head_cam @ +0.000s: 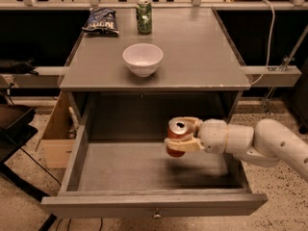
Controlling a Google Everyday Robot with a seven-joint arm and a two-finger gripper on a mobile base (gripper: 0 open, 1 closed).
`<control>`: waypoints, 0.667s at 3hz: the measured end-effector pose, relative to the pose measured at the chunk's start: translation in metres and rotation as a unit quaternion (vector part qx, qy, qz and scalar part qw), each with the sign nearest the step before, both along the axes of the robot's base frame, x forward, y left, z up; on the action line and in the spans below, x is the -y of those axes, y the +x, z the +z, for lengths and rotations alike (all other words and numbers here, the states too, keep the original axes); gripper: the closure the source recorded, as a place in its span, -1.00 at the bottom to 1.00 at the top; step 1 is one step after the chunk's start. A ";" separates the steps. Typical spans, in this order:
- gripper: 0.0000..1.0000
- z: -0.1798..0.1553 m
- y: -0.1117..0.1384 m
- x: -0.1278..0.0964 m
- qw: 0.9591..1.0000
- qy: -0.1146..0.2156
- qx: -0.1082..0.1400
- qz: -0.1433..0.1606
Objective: Place coke can into top drawer
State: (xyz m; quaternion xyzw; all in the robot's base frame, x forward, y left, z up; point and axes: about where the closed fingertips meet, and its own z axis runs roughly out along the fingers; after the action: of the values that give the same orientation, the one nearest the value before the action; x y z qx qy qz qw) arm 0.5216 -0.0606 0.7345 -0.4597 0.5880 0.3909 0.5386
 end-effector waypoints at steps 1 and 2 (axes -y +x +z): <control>1.00 -0.019 -0.011 -0.002 1.000 0.020 -0.018 -0.010; 0.70 -0.022 -0.013 -0.002 0.999 0.023 -0.021 -0.012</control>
Offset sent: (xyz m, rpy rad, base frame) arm -0.0116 0.0016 -0.0199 0.0428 0.0374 -0.0218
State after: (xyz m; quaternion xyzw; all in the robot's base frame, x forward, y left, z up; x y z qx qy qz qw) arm 0.5087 -0.0588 0.7125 -0.4321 0.5952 0.4076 0.5411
